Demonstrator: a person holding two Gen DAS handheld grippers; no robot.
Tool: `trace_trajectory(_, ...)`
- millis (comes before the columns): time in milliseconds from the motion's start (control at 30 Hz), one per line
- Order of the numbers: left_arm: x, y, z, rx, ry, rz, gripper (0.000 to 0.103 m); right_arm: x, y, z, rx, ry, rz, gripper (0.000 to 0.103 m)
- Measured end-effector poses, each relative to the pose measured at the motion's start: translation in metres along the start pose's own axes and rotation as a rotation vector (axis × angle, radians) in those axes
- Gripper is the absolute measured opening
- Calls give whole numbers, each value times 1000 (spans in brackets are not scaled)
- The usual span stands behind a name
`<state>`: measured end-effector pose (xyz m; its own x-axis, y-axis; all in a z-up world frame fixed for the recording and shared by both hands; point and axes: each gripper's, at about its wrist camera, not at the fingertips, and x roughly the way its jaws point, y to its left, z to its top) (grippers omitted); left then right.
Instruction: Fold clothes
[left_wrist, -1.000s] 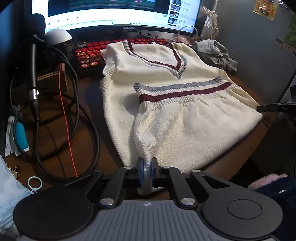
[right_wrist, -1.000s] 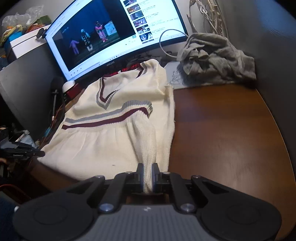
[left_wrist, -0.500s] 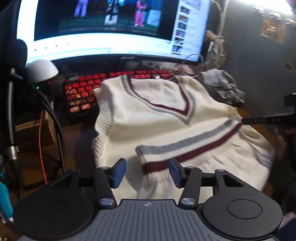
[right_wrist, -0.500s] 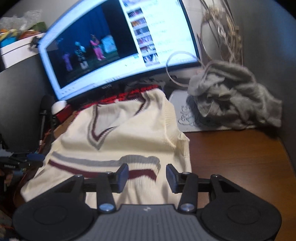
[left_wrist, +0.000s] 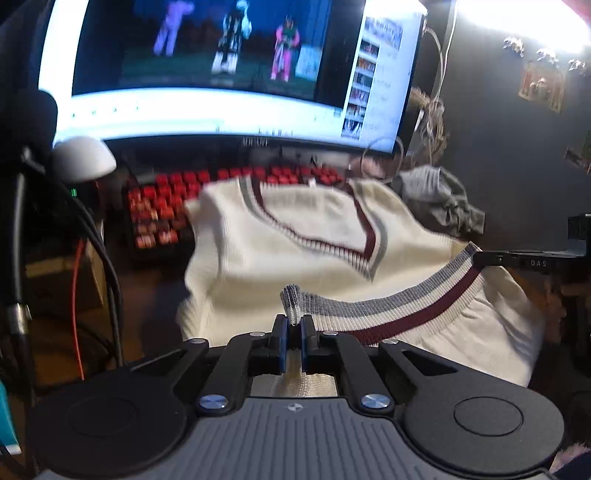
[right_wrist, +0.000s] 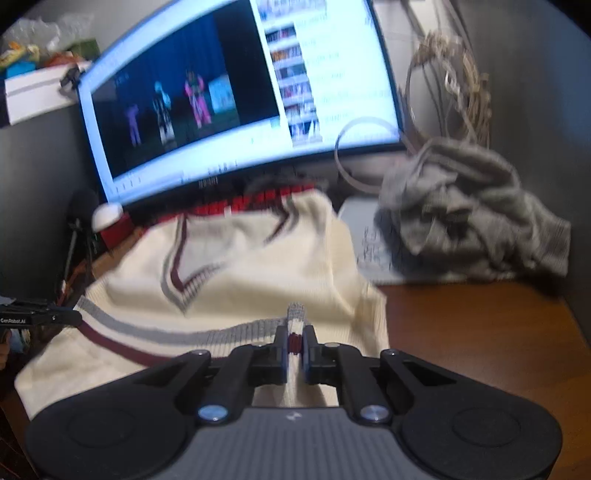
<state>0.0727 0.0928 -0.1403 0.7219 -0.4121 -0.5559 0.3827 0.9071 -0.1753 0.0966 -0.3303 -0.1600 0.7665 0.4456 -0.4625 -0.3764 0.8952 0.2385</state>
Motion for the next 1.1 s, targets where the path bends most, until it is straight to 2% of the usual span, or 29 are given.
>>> trace_trajectory(100, 11, 1, -3, 10, 20, 32, 6, -2, 1, 5, 3, -33, -1, 6)
trace_trajectory(200, 21, 0, -9, 39, 47, 59, 6, 10, 0, 3, 4, 1, -23, 6)
trace_trajectory(300, 20, -1, -8, 41, 39, 63, 6, 19, -2, -3, 7, 38, -63, 6)
trace_trajectory(433, 7, 2, 0, 20, -11, 51, 6, 11, -2, 1, 28, -4, -50, 6)
trace_trajectory(567, 11, 6, 1, 21, -2, 69, 7, 5, 0, 11, 12, -49, -50, 6)
trace_trajectory(800, 31, 6, -6, 57, 73, 101, 7, 36, -5, 4, 16, 74, -95, 6)
trace_trajectory(933, 24, 7, -4, 37, 50, 103, 7, 36, -3, 3, 11, 71, -100, 7)
trace_trajectory(1033, 15, 6, 0, 28, 28, 97, 7, 30, 2, 7, -6, 37, -84, 6)
trace_trajectory(1100, 19, 6, -2, 32, 43, 105, 7, 28, 4, 10, -19, 29, -84, 6)
